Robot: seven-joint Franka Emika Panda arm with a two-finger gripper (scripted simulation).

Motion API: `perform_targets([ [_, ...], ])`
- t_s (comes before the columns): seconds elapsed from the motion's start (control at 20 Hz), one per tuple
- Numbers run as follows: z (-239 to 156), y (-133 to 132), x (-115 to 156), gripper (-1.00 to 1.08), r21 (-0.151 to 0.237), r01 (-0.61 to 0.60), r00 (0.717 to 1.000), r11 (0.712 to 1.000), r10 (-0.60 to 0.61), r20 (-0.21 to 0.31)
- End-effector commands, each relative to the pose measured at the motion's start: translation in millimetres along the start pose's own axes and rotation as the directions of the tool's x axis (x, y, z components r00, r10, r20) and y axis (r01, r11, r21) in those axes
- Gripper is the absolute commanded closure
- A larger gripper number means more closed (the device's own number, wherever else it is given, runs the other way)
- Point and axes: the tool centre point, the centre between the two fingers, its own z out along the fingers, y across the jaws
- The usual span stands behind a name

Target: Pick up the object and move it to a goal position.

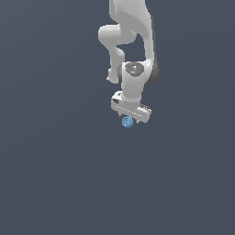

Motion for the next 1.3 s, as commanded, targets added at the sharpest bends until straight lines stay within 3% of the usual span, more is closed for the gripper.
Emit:
perform_targets([
  [0.0, 5, 3, -9, -0.92, -0.001, -0.048, 0.999, 0.999, 0.048, 0.000],
  [0.5, 15, 11, -28, -0.92, -0.003, -0.148, 0.989, 0.989, 0.148, -0.001],
  [0.9, 20, 11, -29, -0.92, -0.004, -0.149, 0.989, 0.989, 0.149, -0.001],
  [1.25, 48, 12, -29, -0.92, -0.004, -0.152, 0.988, 0.988, 0.152, -0.001],
])
